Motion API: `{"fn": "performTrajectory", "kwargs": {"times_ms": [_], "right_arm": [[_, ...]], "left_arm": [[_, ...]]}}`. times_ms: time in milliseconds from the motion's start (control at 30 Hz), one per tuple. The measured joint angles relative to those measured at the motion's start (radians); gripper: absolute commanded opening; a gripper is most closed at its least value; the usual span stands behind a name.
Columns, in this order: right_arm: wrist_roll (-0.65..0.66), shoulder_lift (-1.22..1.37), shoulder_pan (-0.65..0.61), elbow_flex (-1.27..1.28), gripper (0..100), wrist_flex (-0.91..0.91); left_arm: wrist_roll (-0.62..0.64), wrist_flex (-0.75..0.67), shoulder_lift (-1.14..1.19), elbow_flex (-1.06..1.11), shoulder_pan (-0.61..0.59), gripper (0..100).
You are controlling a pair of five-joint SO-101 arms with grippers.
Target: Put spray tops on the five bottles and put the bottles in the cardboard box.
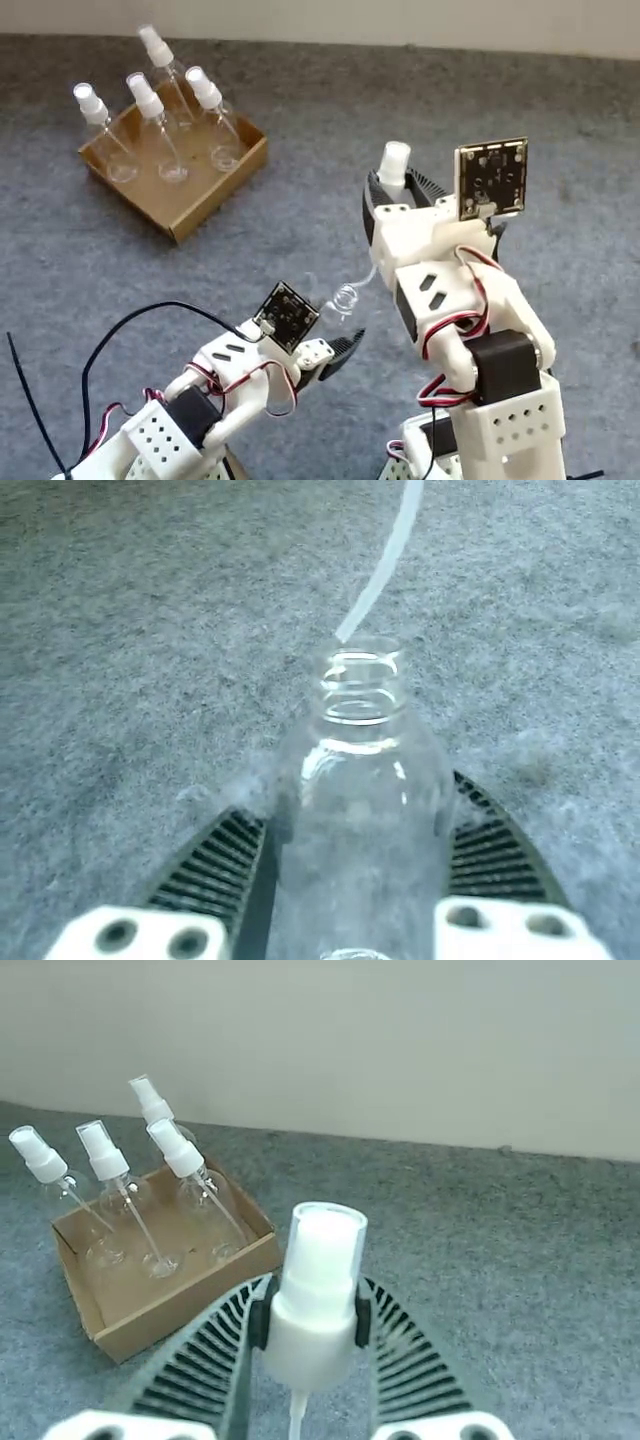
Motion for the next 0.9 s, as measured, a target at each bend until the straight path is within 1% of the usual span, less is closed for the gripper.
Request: {"fn": "performTrajectory", "kwargs": {"times_ms": [267,667,733,900], "right_arm": [[-0.02,0.0,-0.031,0.002,1.9,0.015],[-0.026,0.0,-0.032,0.02,1.9,0.015],[-0.026,0.0,-0.035,0.063,1.9,0.015],[-0.029,0.0,-0.038,0.132,2.3,0.015]], "left_arm": [[0.0,-0.034,0.0,0.0,-0.009,6],[0.0,-0.041,-0.002,0.0,-0.014,6],[0.0,-0.061,-0.002,0.0,-0.011,6],[0.0,-0.173,0.0,0.0,-0.009,6]]}}
